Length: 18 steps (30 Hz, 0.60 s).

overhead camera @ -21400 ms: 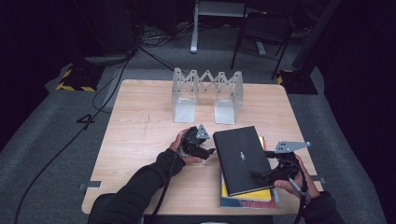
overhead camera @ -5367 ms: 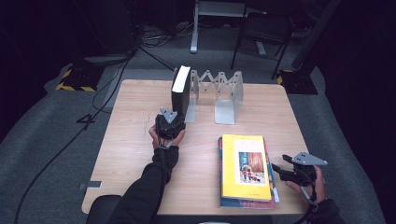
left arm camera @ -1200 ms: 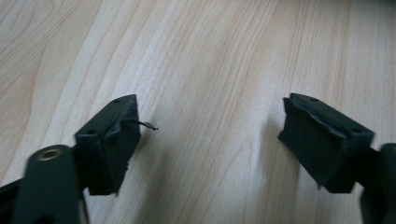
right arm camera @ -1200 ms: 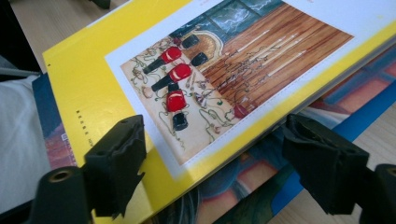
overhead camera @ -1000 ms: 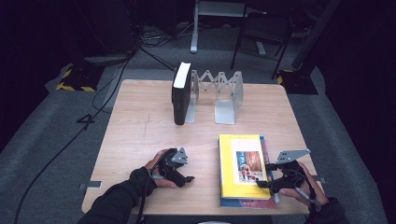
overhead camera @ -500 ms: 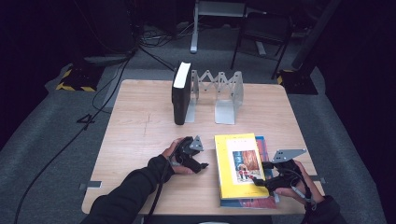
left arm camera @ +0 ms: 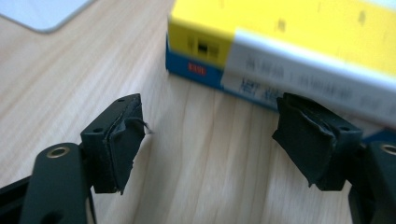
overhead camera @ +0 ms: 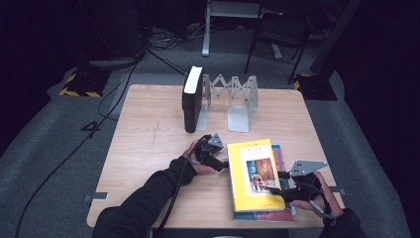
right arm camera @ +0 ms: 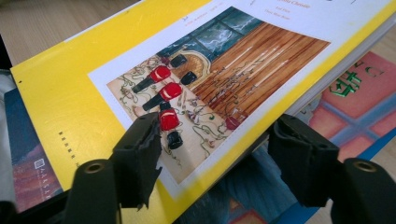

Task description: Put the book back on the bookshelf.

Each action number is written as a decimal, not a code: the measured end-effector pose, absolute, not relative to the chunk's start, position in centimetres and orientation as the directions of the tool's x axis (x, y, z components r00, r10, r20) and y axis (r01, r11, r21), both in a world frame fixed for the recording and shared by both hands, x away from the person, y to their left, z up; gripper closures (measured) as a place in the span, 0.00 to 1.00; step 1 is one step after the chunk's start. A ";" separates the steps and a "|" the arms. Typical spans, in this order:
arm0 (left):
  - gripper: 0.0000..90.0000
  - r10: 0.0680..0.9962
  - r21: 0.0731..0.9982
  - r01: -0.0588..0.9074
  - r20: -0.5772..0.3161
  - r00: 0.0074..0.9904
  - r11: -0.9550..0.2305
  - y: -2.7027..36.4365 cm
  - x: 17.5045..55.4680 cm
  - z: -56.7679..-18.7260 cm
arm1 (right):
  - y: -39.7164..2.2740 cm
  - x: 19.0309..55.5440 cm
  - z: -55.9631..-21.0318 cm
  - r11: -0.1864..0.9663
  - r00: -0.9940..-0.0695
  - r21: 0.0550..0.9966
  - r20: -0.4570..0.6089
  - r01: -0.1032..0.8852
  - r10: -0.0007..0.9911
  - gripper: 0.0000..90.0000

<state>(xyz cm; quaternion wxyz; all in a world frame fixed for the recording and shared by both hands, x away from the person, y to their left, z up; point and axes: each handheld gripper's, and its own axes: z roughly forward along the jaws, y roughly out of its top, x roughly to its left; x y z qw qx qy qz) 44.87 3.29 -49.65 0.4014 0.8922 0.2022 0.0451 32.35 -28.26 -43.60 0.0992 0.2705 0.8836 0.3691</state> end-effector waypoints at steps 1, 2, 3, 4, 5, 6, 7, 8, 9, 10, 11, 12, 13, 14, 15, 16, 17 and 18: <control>0.27 0.395 0.735 0.319 -0.077 0.915 -0.597 3.3 44.9 -49.7 | -28.2 32.4 -43.6 0.582 -0.836 0.708 0.022 0.400 0.548 0.40; 0.27 0.394 0.735 0.323 -0.082 0.915 -0.597 3.3 45.0 -49.7 | -28.2 32.3 -43.6 0.583 -0.840 0.712 0.017 0.391 0.543 0.41; 0.27 0.394 0.736 0.326 -0.087 0.915 -0.594 3.3 45.0 -49.7 | -28.2 32.3 -43.6 0.583 -0.841 0.713 0.017 0.389 0.540 0.41; 0.27 0.394 0.737 0.328 -0.090 0.915 -0.592 3.3 45.0 -49.7 | -28.3 32.3 -43.6 0.579 -0.841 0.718 0.017 0.387 0.541 0.42; 0.27 0.393 0.738 0.322 -0.085 0.916 -0.593 3.3 45.0 -49.7 | -28.4 32.4 -43.5 0.573 -0.842 0.722 0.023 0.387 0.539 0.42; 0.27 0.389 0.740 0.317 -0.081 0.918 -0.593 3.3 45.0 -49.7 | -28.4 32.4 -43.5 0.569 -0.845 0.728 0.025 0.382 0.535 0.42; 0.28 0.384 0.745 0.314 -0.085 0.920 -0.588 3.4 45.0 -49.7 | -28.4 32.5 -43.5 0.566 -0.845 0.731 0.028 0.381 0.533 0.42; 0.28 0.386 0.748 0.319 -0.092 0.918 -0.582 3.5 45.1 -49.8 | -28.4 32.5 -43.4 0.565 -0.846 0.733 0.026 0.378 0.533 0.41; 0.28 0.386 0.751 0.323 -0.098 0.917 -0.576 3.6 45.1 -49.8 | -28.4 32.6 -43.4 0.563 -0.848 0.736 0.026 0.375 0.530 0.41; 0.28 0.387 0.754 0.321 -0.097 0.917 -0.573 3.6 45.2 -49.8 | -28.3 32.6 -43.3 0.557 -0.849 0.743 0.028 0.371 0.528 0.40; 0.28 0.386 0.760 0.315 -0.092 0.918 -0.568 3.7 45.2 -49.6 | -28.3 32.7 -43.3 0.555 -0.853 0.748 0.029 0.365 0.521 0.39; 0.30 0.388 0.770 0.317 -0.098 0.917 -0.555 3.8 45.1 -49.4 | -28.2 32.8 -43.2 0.551 -0.855 0.752 0.031 0.361 0.518 0.39; 0.32 0.388 0.770 0.317 -0.098 0.917 -0.555 3.8 45.1 -49.4 | -28.2 32.9 -43.1 0.549 -0.857 0.756 0.033 0.358 0.514 0.39; 0.32 0.389 0.777 0.318 -0.102 0.915 -0.543 3.8 45.1 -49.2 | -28.2 32.9 -43.1 0.549 -0.857 0.756 0.033 0.358 0.514 0.39; 0.34 0.390 0.780 0.314 -0.098 0.916 -0.541 3.8 45.2 -49.1 | -28.2 33.1 -43.0 0.542 -0.861 0.763 0.037 0.352 0.507 0.39; 0.34 0.393 0.779 0.314 -0.096 0.915 -0.542 3.9 45.2 -48.9 | -28.2 33.4 -43.0 0.534 -0.862 0.769 0.044 0.352 0.504 0.40; 0.34 0.394 0.784 0.319 -0.105 0.913 -0.533 3.9 45.3 -48.9 | -28.2 33.6 -42.9 0.525 -0.862 0.774 0.052 0.354 0.504 0.40; 0.34 0.395 0.784 0.320 -0.105 0.913 -0.532 3.8 45.4 -48.9 | -28.2 34.1 -42.7 0.508 -0.862 0.784 0.066 0.357 0.503 0.45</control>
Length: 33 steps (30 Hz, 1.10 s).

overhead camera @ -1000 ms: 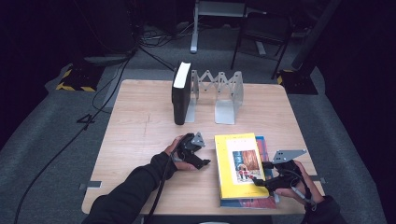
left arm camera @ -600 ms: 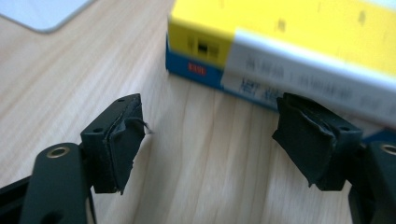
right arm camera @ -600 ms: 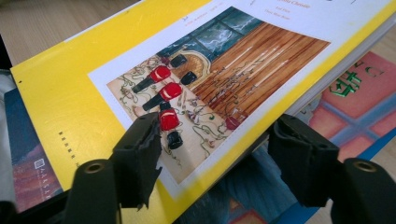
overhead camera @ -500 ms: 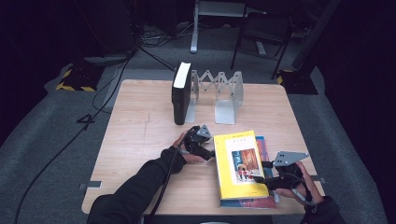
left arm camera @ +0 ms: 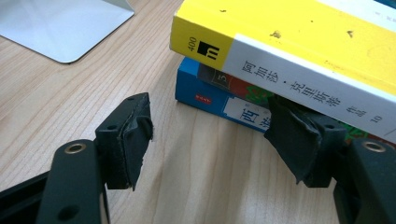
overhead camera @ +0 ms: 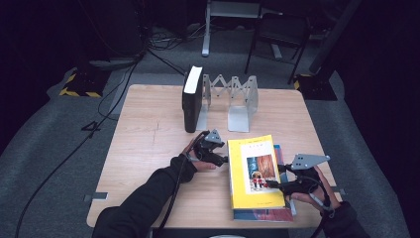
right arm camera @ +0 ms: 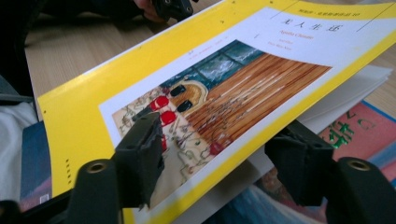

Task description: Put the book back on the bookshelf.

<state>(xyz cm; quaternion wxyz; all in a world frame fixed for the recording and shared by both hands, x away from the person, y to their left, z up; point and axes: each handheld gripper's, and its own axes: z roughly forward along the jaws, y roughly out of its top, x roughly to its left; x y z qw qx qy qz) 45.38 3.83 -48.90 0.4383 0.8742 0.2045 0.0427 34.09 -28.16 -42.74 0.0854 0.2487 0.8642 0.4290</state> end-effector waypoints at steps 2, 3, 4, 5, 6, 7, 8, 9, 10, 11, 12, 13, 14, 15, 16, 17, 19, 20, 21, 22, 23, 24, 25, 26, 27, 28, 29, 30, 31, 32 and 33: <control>0.38 0.393 0.790 0.314 -0.101 0.914 -0.527 3.9 45.4 -48.8 | -28.2 34.5 -42.6 0.494 -0.860 0.790 0.080 0.362 0.504 0.52; 0.40 0.393 0.790 0.314 -0.101 0.914 -0.527 3.9 45.4 -48.8 | -28.3 34.6 -42.5 0.488 -0.861 0.796 0.078 0.357 0.503 0.57; 0.40 0.394 0.794 0.308 -0.095 0.914 -0.524 3.9 45.4 -48.7 | -28.3 34.6 -42.5 0.488 -0.861 0.796 0.078 0.357 0.503 0.57; 0.40 0.394 0.795 0.306 -0.093 0.914 -0.523 3.9 45.4 -48.6 | -28.3 34.8 -42.4 0.479 -0.862 0.803 0.082 0.354 0.500 0.64; 0.40 0.396 0.798 0.302 -0.088 0.914 -0.521 3.9 45.4 -48.4 | -28.4 34.9 -42.3 0.467 -0.862 0.809 0.091 0.356 0.499 0.70; 0.40 0.395 0.804 0.303 -0.094 0.914 -0.512 3.9 45.4 -48.4 | -28.5 34.9 -42.3 0.458 -0.867 0.818 0.093 0.347 0.490 0.75; 0.42 0.383 0.806 0.303 -0.103 0.918 -0.509 3.9 45.4 -48.3 | -28.5 34.8 -42.3 0.453 -0.870 0.825 0.090 0.338 0.484 0.78; 0.46 0.373 0.808 0.292 -0.097 0.923 -0.512 3.9 45.3 -48.2 | -28.6 34.8 -42.3 0.450 -0.872 0.831 0.082 0.327 0.482 0.80; 0.47 0.367 0.808 0.287 -0.095 0.925 -0.514 3.9 45.3 -48.1 | -28.6 34.6 -42.4 0.449 -0.874 0.836 0.073 0.316 0.480 0.82; 0.49 0.359 0.805 0.289 -0.102 0.928 -0.518 3.9 45.4 -48.0 | -28.6 34.5 -42.4 0.447 -0.875 0.842 0.061 0.304 0.480 0.83; 0.51 0.350 0.805 0.287 -0.106 0.931 -0.519 3.8 45.4 -47.8 | -28.6 34.4 -42.5 0.442 -0.877 0.848 0.053 0.292 0.478 0.84; 0.54 0.352 0.809 0.288 -0.108 0.930 -0.512 3.8 45.5 -47.6 | -28.7 34.3 -42.5 0.439 -0.877 0.854 0.043 0.280 0.478 0.84; 0.56 0.355 0.811 0.295 -0.116 0.928 -0.505 3.7 45.6 -47.2 | -28.7 34.2 -42.5 0.434 -0.876 0.862 0.022 0.260 0.481 0.86; 0.59 0.356 0.814 0.301 -0.125 0.926 -0.497 3.7 45.7 -47.0 | -28.8 34.0 -42.4 0.418 -0.874 0.878 0.000 0.233 0.486 0.88; 0.59 0.361 0.818 0.310 -0.136 0.923 -0.485 3.7 45.9 -46.6 | -28.8 33.9 -42.3 0.405 -0.872 0.888 -0.010 0.217 0.489 0.89; 0.61 0.364 0.822 0.317 -0.145 0.920 -0.473 3.7 46.1 -46.4 | -28.9 33.7 -42.1 0.386 -0.865 0.904 -0.037 0.185 0.501 0.91; 0.61 0.369 0.822 0.330 -0.159 0.916 -0.464 3.6 46.4 -45.9 | -28.9 33.6 -42.1 0.376 -0.867 0.912 -0.046 0.167 0.496 0.92; 0.63 0.377 0.818 0.340 -0.165 0.911 -0.463 3.6 46.7 -45.8 | -28.9 33.5 -42.2 0.369 -0.869 0.917 -0.056 0.150 0.492 0.92; 0.63 0.384 0.816 0.340 -0.159 0.910 -0.467 3.6 46.8 -45.7 | -28.8 33.4 -42.3 0.368 -0.870 0.920 -0.067 0.136 0.489 0.92; 0.64 0.370 0.819 0.330 -0.157 0.916 -0.470 3.6 46.8 -45.6 | -28.8 33.3 -42.3 0.376 -0.866 0.919 -0.086 0.123 0.492 0.92; 0.64 0.370 0.821 0.328 -0.155 0.916 -0.467 3.7 46.8 -45.4 | -28.7 33.2 -42.3 0.377 -0.861 0.918 -0.090 0.124 0.501 0.92; 0.64 0.366 0.828 0.320 -0.151 0.918 -0.461 3.7 46.7 -45.3 | -28.7 33.1 -42.3 0.381 -0.853 0.916 -0.097 0.125 0.513 0.92; 0.64 0.360 0.834 0.311 -0.147 0.921 -0.456 3.8 46.6 -45.1 | -28.7 33.0 -42.2 0.386 -0.851 0.916 -0.110 0.114 0.513 0.91; 0.65 0.355 0.839 0.306 -0.147 0.923 -0.450 3.9 46.6 -44.7 | -28.7 32.9 -42.1 0.384 -0.851 0.917 -0.114 0.109 0.513 0.88; 0.65 0.349 0.844 0.299 -0.144 0.926 -0.445 3.9 46.5 -44.3 | -28.8 33.0 -41.9 0.375 -0.849 0.921 -0.113 0.105 0.516 0.84; 0.64 0.343 0.847 0.284 -0.130 0.930 -0.449 3.9 46.5 -43.9 | -28.9 33.1 -41.7 0.367 -0.855 0.924 -0.102 0.109 0.509 0.77; 0.65 0.335 0.851 0.269 -0.118 0.935 -0.451 3.8 46.4 -43.4 | -28.9 33.2 -41.6 0.377 -0.861 0.920 -0.098 0.113 0.498 0.69; 0.65 0.335 0.851 0.269 -0.118 0.935 -0.451 3.8 46.4 -43.4 | -28.9 33.2 -41.6 0.377 -0.861 0.920 -0.098 0.113 0.498 0.69; 0.65 0.325 0.854 0.256 -0.109 0.939 -0.453 3.7 46.3 -43.0 | -28.7 33.3 -41.5 0.391 -0.868 0.913 -0.095 0.120 0.488 0.58; 0.65 0.321 0.856 0.240 -0.092 0.943 -0.458 3.5 46.2 -42.6 | -28.4 33.5 -41.5 0.405 -0.873 0.904 -0.086 0.133 0.480 0.52; 0.65 0.315 0.855 0.227 -0.079 0.946 -0.467 3.3 46.2 -42.3 | -28.0 33.7 -41.4 0.422 -0.879 0.895 -0.078 0.146 0.471 0.49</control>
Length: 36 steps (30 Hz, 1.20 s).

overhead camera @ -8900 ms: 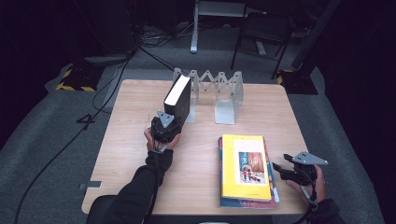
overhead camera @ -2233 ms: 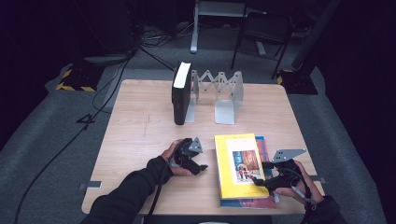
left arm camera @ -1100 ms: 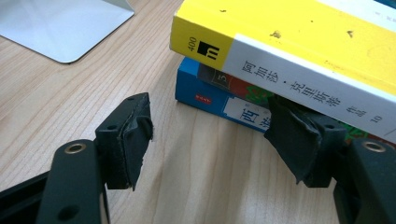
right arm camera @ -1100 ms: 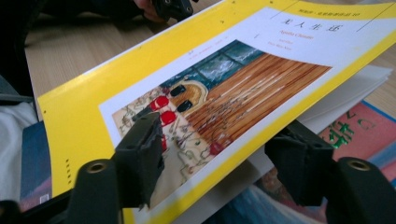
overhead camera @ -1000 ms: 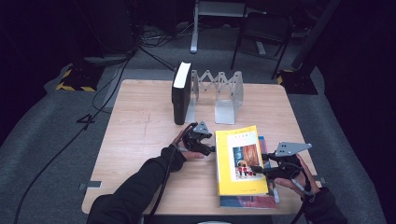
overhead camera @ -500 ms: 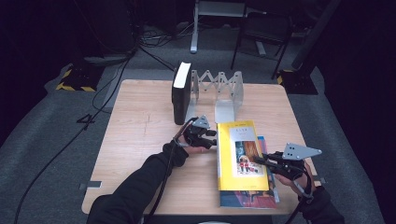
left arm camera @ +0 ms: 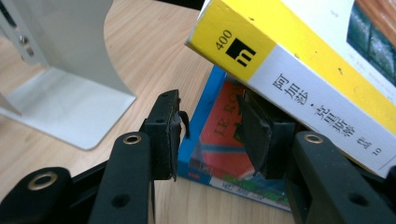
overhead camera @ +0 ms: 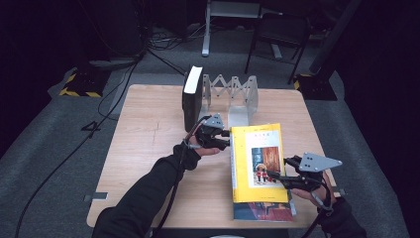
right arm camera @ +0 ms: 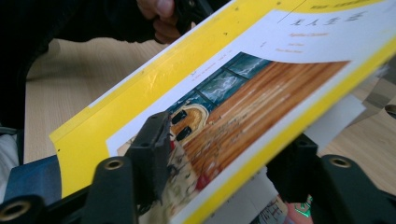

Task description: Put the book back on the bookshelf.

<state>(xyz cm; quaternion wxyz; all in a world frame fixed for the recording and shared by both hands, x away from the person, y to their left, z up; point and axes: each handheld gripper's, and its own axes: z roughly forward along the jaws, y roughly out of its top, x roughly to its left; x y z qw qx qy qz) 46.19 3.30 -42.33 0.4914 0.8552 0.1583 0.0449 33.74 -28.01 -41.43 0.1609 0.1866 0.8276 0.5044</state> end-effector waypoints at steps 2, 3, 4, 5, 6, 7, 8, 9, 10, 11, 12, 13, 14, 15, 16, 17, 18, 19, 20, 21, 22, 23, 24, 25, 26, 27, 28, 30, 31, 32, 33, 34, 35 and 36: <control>0.65 0.315 0.849 0.216 -0.062 0.947 -0.482 3.1 46.2 -42.0 | -27.6 34.2 -41.2 0.419 -0.884 0.896 -0.070 0.148 0.462 0.49; 0.65 0.312 0.849 0.214 -0.061 0.948 -0.484 3.0 46.2 -42.0 | -27.6 34.4 -41.0 0.412 -0.886 0.898 -0.058 0.155 0.460 0.49; 0.65 0.312 0.849 0.214 -0.061 0.948 -0.484 3.0 46.2 -42.0 | -27.6 34.7 -40.9 0.404 -0.885 0.900 -0.050 0.161 0.463 0.51; 0.65 0.311 0.848 0.213 -0.061 0.948 -0.484 3.0 46.2 -41.9 | -27.7 35.0 -40.7 0.400 -0.884 0.900 -0.037 0.172 0.465 0.56; 0.66 0.311 0.848 0.211 -0.058 0.949 -0.486 2.9 46.3 -41.9 | -27.7 35.2 -40.7 0.406 -0.882 0.895 -0.031 0.186 0.470 0.60; 0.67 0.306 0.844 0.207 -0.054 0.951 -0.494 2.9 46.3 -41.9 | -27.7 35.3 -40.7 0.414 -0.883 0.891 -0.033 0.187 0.469 0.65; 0.69 0.299 0.843 0.205 -0.055 0.953 -0.498 2.8 46.4 -42.0 | -27.8 35.3 -40.7 0.419 -0.885 0.889 -0.037 0.183 0.465 0.74; 0.71 0.299 0.839 0.207 -0.056 0.953 -0.503 2.7 46.5 -42.0 | -27.8 35.2 -40.6 0.425 -0.893 0.889 -0.045 0.169 0.448 0.82; 0.72 0.296 0.838 0.206 -0.056 0.954 -0.505 2.7 46.6 -42.1 | -27.7 35.1 -40.6 0.428 -0.894 0.890 -0.056 0.157 0.444 0.84; 0.72 0.294 0.840 0.204 -0.055 0.954 -0.503 2.7 46.6 -42.1 | -27.5 34.9 -40.5 0.436 -0.889 0.887 -0.072 0.150 0.453 0.85; 0.73 0.293 0.842 0.204 -0.057 0.954 -0.500 2.8 46.7 -42.1 | -27.4 34.7 -40.4 0.441 -0.882 0.886 -0.088 0.144 0.464 0.87; 0.74 0.294 0.845 0.199 -0.053 0.954 -0.496 2.9 46.6 -41.9 | -27.3 34.6 -40.4 0.437 -0.876 0.888 -0.093 0.142 0.473 0.88; 0.75 0.296 0.848 0.199 -0.052 0.954 -0.491 2.9 46.6 -41.8 | -27.4 34.6 -40.4 0.429 -0.867 0.892 -0.097 0.142 0.488 0.89; 0.77 0.299 0.852 0.199 -0.052 0.953 -0.485 2.9 46.7 -41.6 | -27.4 34.6 -40.4 0.423 -0.860 0.896 -0.107 0.134 0.499 0.91; 0.77 0.306 0.857 0.197 -0.049 0.951 -0.475 2.9 46.8 -41.0 | -27.5 34.5 -40.3 0.420 -0.850 0.900 -0.126 0.118 0.511 0.92; 0.77 0.306 0.857 0.197 -0.049 0.951 -0.475 2.9 46.8 -41.0 | -27.5 34.5 -40.3 0.420 -0.850 0.900 -0.126 0.118 0.511 0.92; 0.77 0.304 0.864 0.196 -0.052 0.951 -0.464 2.9 46.9 -40.6 | -27.5 34.4 -40.1 0.412 -0.835 0.907 -0.156 0.090 0.528 0.93; 0.78 0.308 0.870 0.193 -0.050 0.950 -0.454 2.9 46.9 -40.1 | -27.5 34.3 -40.0 0.406 -0.827 0.911 -0.174 0.071 0.535 0.94; 0.78 0.311 0.876 0.191 -0.050 0.949 -0.442 2.9 47.1 -39.5 | -27.5 34.2 -39.8 0.405 -0.816 0.913 -0.199 0.048 0.543 0.95; 0.78 0.311 0.884 0.198 -0.063 0.948 -0.423 2.9 47.2 -39.0 | -27.4 34.1 -39.5 0.398 -0.805 0.917 -0.214 0.031 0.554 0.96; 0.78 0.309 0.892 0.201 -0.074 0.948 -0.404 3.0 47.3 -38.7 | -27.3 34.0 -39.4 0.387 -0.797 0.922 -0.219 0.020 0.562 0.96; 0.79 0.310 0.896 0.205 -0.080 0.947 -0.393 3.0 47.3 -38.4 | -27.3 33.8 -39.2 0.379 -0.789 0.925 -0.229 0.006 0.571 0.96; 0.79 0.313 0.899 0.201 -0.077 0.947 -0.390 3.0 47.3 -38.2 | -27.2 33.7 -39.2 0.378 -0.781 0.926 -0.242 -0.009 0.576 0.97; 0.79 0.314 0.901 0.194 -0.068 0.947 -0.388 3.0 47.0 -38.2 | -27.0 33.4 -39.2 0.382 -0.771 0.924 -0.258 -0.022 0.581 0.96; 0.77 0.315 0.905 0.194 -0.072 0.946 -0.378 3.1 46.8 -38.2 | -27.0 33.0 -39.5 0.383 -0.758 0.923 -0.278 -0.040 0.590 0.97; 0.75 0.312 0.909 0.193 -0.075 0.947 -0.368 3.2 46.5 -38.2 | -27.1 32.7 -39.7 0.373 -0.753 0.927 -0.277 -0.045 0.597 0.97; 0.73 0.309 0.911 0.186 -0.068 0.948 -0.367 3.2 46.3 -38.2 | -27.2 32.3 -39.9 0.362 -0.746 0.931 -0.279 -0.054 0.604 0.97; 0.67 0.326 0.913 0.180 -0.055 0.944 -0.367 3.3 45.8 -38.3 | -27.4 31.7 -40.1 0.366 -0.738 0.928 -0.297 -0.073 0.606 0.97; 0.64 0.326 0.913 0.187 -0.063 0.943 -0.364 3.4 45.6 -38.3 | -27.5 31.3 -40.1 0.369 -0.733 0.926 -0.306 -0.081 0.607 0.97; 0.62 0.330 0.912 0.192 -0.067 0.942 -0.362 3.5 45.5 -38.4 | -27.5 31.1 -40.2 0.372 -0.730 0.924 -0.312 -0.086 0.608 0.97; 0.59 0.341 0.911 0.191 -0.061 0.938 -0.365 3.6 45.2 -38.4 | -27.6 30.9 -40.2 0.370 -0.730 0.925 -0.312 -0.087 0.608 0.98; 0.56 0.346 0.913 0.188 -0.055 0.937 -0.363 3.8 44.9 -38.4 | -27.6 30.7 -40.4 0.365 -0.726 0.926 -0.313 -0.091 0.613 0.98; 0.55 0.345 0.915 0.195 -0.066 0.936 -0.353 3.9 44.7 -38.5 | -27.7 30.5 -40.5 0.363 -0.724 0.927 -0.314 -0.095 0.614 0.98; 0.51 0.353 0.913 0.199 -0.065 0.933 -0.357 4.1 44.3 -38.7 | -27.8 30.4 -40.6 0.357 -0.724 0.929 -0.309 -0.093 0.616 0.98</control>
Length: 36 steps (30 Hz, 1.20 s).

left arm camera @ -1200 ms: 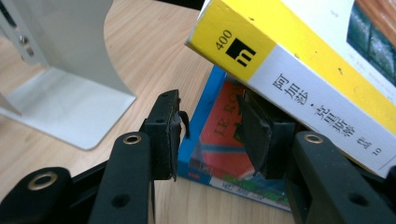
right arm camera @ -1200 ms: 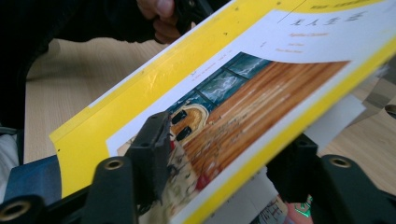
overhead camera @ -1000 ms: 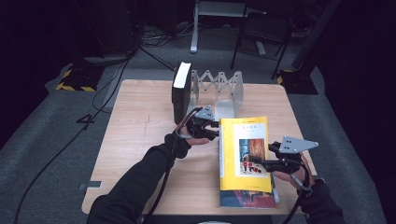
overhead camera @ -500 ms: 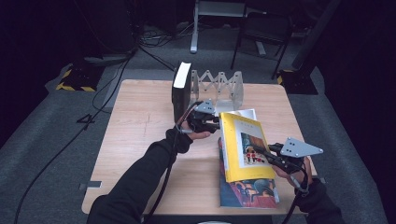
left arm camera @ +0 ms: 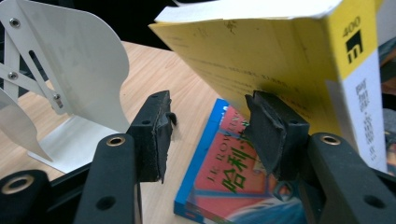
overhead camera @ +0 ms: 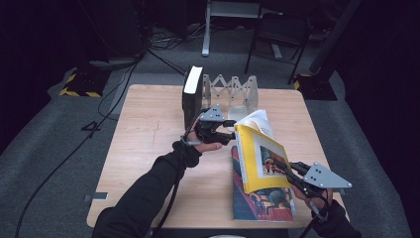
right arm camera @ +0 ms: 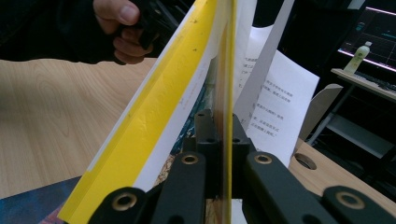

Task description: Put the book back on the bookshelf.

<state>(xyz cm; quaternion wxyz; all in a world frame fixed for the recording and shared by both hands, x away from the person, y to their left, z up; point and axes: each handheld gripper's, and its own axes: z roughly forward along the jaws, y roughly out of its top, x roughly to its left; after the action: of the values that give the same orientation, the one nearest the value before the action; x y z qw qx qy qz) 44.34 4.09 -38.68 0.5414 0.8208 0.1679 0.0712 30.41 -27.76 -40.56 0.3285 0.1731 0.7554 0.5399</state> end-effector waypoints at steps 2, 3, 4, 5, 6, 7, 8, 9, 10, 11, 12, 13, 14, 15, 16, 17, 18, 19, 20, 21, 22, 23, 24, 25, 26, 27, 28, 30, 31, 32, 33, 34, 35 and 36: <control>0.46 0.343 0.900 0.210 -0.073 0.937 -0.381 4.3 43.8 -39.1 | -27.9 30.4 -40.7 0.347 -0.726 0.934 -0.298 -0.087 0.620 0.98; 0.43 0.339 0.895 0.207 -0.066 0.938 -0.396 4.4 43.4 -39.4 | -28.0 30.4 -40.8 0.341 -0.723 0.936 -0.293 -0.084 0.626 0.98; 0.41 0.339 0.895 0.207 -0.066 0.938 -0.396 4.4 43.4 -39.4 | -28.0 30.5 -40.9 0.338 -0.723 0.937 -0.290 -0.082 0.627 0.98; 0.41 0.332 0.888 0.201 -0.059 0.941 -0.413 4.5 42.8 -39.8 | -28.0 30.5 -40.9 0.338 -0.723 0.937 -0.290 -0.082 0.627 0.98; 0.40 0.324 0.886 0.213 -0.077 0.943 -0.412 4.6 42.3 -40.2 | -28.1 30.5 -41.0 0.339 -0.722 0.937 -0.288 -0.078 0.629 0.98; 0.38 0.322 0.877 0.226 -0.087 0.943 -0.424 4.6 41.6 -40.7 | -28.2 30.5 -41.1 0.335 -0.719 0.939 -0.283 -0.074 0.634 0.98; 0.36 0.318 0.865 0.225 -0.080 0.945 -0.449 4.4 41.1 -41.1 | -28.4 30.6 -41.2 0.326 -0.722 0.943 -0.272 -0.068 0.636 0.98; 0.35 0.307 0.854 0.220 -0.074 0.949 -0.472 4.2 40.4 -41.5 | -28.5 30.7 -41.2 0.323 -0.721 0.944 -0.269 -0.066 0.639 0.98; 0.34 0.289 0.841 0.209 -0.066 0.955 -0.499 4.0 39.7 -42.1 | -28.5 30.7 -41.2 0.324 -0.719 0.944 -0.270 -0.066 0.640 0.98; 0.34 0.277 0.831 0.206 -0.065 0.959 -0.516 3.8 39.2 -42.4 | -28.4 30.7 -41.3 0.326 -0.718 0.943 -0.272 -0.066 0.641 0.98; 0.33 0.264 0.819 0.210 -0.074 0.962 -0.535 3.7 38.6 -42.8 | -28.3 30.7 -41.3 0.332 -0.715 0.941 -0.279 -0.069 0.641 0.98; 0.31 0.257 0.815 0.218 -0.088 0.962 -0.537 3.6 38.2 -43.2 | -28.3 30.7 -41.3 0.331 -0.714 0.941 -0.279 -0.069 0.642 0.98; 0.30 0.257 0.815 0.218 -0.088 0.962 -0.537 3.6 38.2 -43.2 | -28.3 30.7 -41.3 0.330 -0.714 0.941 -0.279 -0.070 0.642 0.98; 0.30 0.251 0.810 0.221 -0.095 0.963 -0.543 3.5 37.8 -43.4 | -28.3 30.7 -41.3 0.330 -0.714 0.941 -0.279 -0.070 0.642 0.98; 0.30 0.245 0.808 0.234 -0.115 0.963 -0.540 3.5 37.5 -43.7 | -28.3 30.7 -41.3 0.331 -0.712 0.941 -0.281 -0.072 0.644 0.98; 0.28 0.236 0.808 0.245 -0.135 0.962 -0.536 3.4 37.2 -43.9 | -28.4 30.7 -41.3 0.331 -0.712 0.941 -0.281 -0.073 0.643 0.98; 0.28 0.231 0.807 0.256 -0.152 0.961 -0.532 3.2 36.9 -44.1 | -28.4 30.7 -41.3 0.329 -0.713 0.942 -0.279 -0.072 0.643 0.98; 0.27 0.226 0.809 0.267 -0.170 0.959 -0.524 2.9 36.6 -44.3 | -28.3 30.7 -41.3 0.329 -0.711 0.941 -0.281 -0.073 0.644 0.98; 0.26 0.222 0.809 0.275 -0.183 0.958 -0.519 2.6 36.3 -44.4 | -28.3 30.7 -41.4 0.329 -0.711 0.941 -0.281 -0.074 0.644 0.97; 0.26 0.218 0.811 0.279 -0.191 0.957 -0.514 2.3 36.1 -44.6 | -28.3 30.7 -41.3 0.329 -0.712 0.941 -0.281 -0.074 0.644 0.98; 0.25 0.225 0.811 0.285 -0.193 0.955 -0.511 1.8 35.9 -44.7 | -28.3 30.7 -41.3 0.329 -0.712 0.941 -0.281 -0.074 0.644 0.97; 0.25 0.233 0.813 0.289 -0.193 0.953 -0.506 1.4 35.8 -44.8 | -28.3 30.7 -41.3 0.331 -0.712 0.941 -0.282 -0.074 0.643 0.97; 0.25 0.238 0.816 0.292 -0.196 0.951 -0.499 1.1 35.8 -45.0 | -28.3 30.7 -41.3 0.331 -0.713 0.940 -0.283 -0.076 0.642 0.97; 0.25 0.249 0.817 0.302 -0.201 0.947 -0.492 0.7 36.0 -45.1 | -28.3 30.7 -41.3 0.330 -0.714 0.941 -0.283 -0.076 0.641 0.97; 0.26 0.252 0.820 0.308 -0.207 0.945 -0.483 0.5 36.1 -45.1 | -28.3 30.7 -41.3 0.330 -0.715 0.941 -0.283 -0.077 0.640 0.97; 0.26 0.257 0.829 0.305 -0.202 0.945 -0.469 0.3 36.3 -45.0 | -28.3 30.7 -41.3 0.330 -0.716 0.941 -0.284 -0.079 0.638 0.97; 0.26 0.255 0.836 0.307 -0.208 0.944 -0.454 0.1 36.5 -44.9 | -28.3 30.6 -41.4 0.329 -0.718 0.941 -0.284 -0.081 0.636 0.97; 0.28 0.261 0.847 0.311 -0.213 0.942 -0.431 -0.2 36.8 -44.7 | -28.3 30.6 -41.4 0.330 -0.719 0.940 -0.286 -0.083 0.633 0.97; 0.31 0.271 0.855 0.298 -0.194 0.943 -0.425 -0.4 36.9 -44.6 | -28.3 30.6 -41.4 0.329 -0.721 0.941 -0.285 -0.083 0.632 0.97; 0.31 0.276 0.856 0.294 -0.187 0.943 -0.424 -0.6 37.0 -44.5 | -28.3 30.6 -41.4 0.328 -0.721 0.941 -0.284 -0.084 0.632 0.97; 0.31 0.277 0.857 0.297 -0.190 0.942 -0.422 -0.7 37.3 -44.5 | -28.3 30.6 -41.4 0.328 -0.722 0.941 -0.284 -0.083 0.631 0.97; 0.31 0.278 0.857 0.304 -0.198 0.940 -0.416 -0.7 37.5 -44.5 | -28.3 30.6 -41.4 0.328 -0.723 0.941 -0.284 -0.084 0.630 0.97; 0.31 0.287 0.861 0.306 -0.198 0.937 -0.406 -0.8 37.8 -44.4 | -28.4 30.6 -41.4 0.326 -0.724 0.942 -0.282 -0.083 0.630 0.97; 0.32 0.293 0.866 0.309 -0.200 0.935 -0.394 -0.8 38.0 -44.3 | -28.4 30.6 -41.4 0.323 -0.724 0.943 -0.279 -0.083 0.630 0.97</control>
<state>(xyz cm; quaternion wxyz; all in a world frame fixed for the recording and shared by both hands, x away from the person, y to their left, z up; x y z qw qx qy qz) 38.00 -0.82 -44.34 0.5203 0.8347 0.1802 -0.0077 30.63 -28.37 -41.38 0.3228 0.1835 0.7464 0.5522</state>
